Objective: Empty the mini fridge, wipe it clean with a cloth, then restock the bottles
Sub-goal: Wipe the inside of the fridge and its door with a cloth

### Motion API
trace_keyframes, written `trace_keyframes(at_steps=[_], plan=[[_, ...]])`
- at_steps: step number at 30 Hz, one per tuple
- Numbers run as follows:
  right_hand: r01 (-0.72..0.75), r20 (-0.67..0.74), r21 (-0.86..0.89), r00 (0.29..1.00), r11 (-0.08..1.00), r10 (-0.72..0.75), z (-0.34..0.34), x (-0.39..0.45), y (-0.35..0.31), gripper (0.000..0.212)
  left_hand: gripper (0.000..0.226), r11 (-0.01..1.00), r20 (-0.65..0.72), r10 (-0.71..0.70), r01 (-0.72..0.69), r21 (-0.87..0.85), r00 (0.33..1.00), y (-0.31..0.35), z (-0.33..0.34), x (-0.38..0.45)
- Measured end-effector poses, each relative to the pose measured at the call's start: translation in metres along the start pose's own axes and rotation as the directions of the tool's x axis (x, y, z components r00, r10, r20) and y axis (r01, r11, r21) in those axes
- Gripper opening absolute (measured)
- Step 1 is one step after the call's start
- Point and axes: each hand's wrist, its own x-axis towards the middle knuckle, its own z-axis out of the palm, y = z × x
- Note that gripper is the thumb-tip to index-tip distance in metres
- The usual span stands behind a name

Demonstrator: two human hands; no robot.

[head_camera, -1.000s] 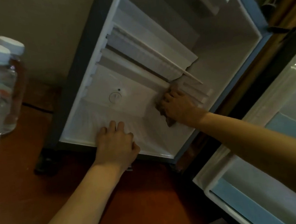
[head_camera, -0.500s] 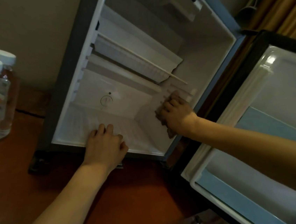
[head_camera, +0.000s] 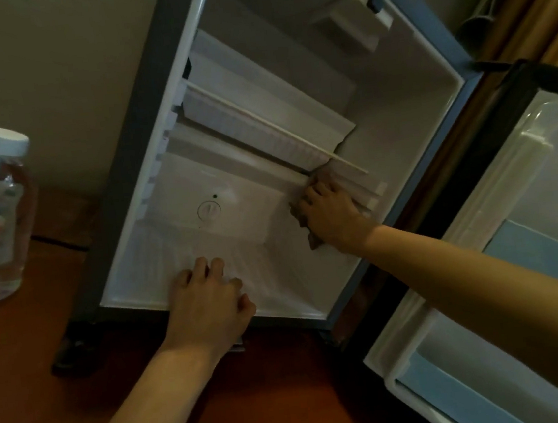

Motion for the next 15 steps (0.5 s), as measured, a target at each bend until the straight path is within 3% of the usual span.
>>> trace_keyframes(at_steps=[4, 10, 13, 15], plan=[[-0.001, 0.036, -0.073, 0.999, 0.997, 0.004, -0.009, 0.001, -0.002, 0.099, 0.040, 1.000, -0.071, 0.025, -0.026, -0.005, 0.997, -0.001, 0.006, 0.002], [-0.068, 0.127, -0.004, 0.990, 0.998, 0.067, -0.031, -0.043, -0.002, 0.103, 0.048, 0.999, -0.090, 0.031, -0.030, 0.011, 0.995, -0.002, 0.002, -0.001], [-0.067, 0.122, -0.011, 0.990, 0.998, 0.068, -0.040, -0.074, 0.000, 0.103, 0.041, 1.000, -0.087, 0.024, -0.025, -0.010, 0.996, -0.003, 0.002, -0.004], [-0.034, 0.014, 0.013, 0.999, 0.999, 0.034, -0.032, -0.087, 0.002, 0.086, 0.027, 1.000, -0.083, 0.016, -0.017, -0.010, 0.996, -0.004, 0.002, -0.006]])
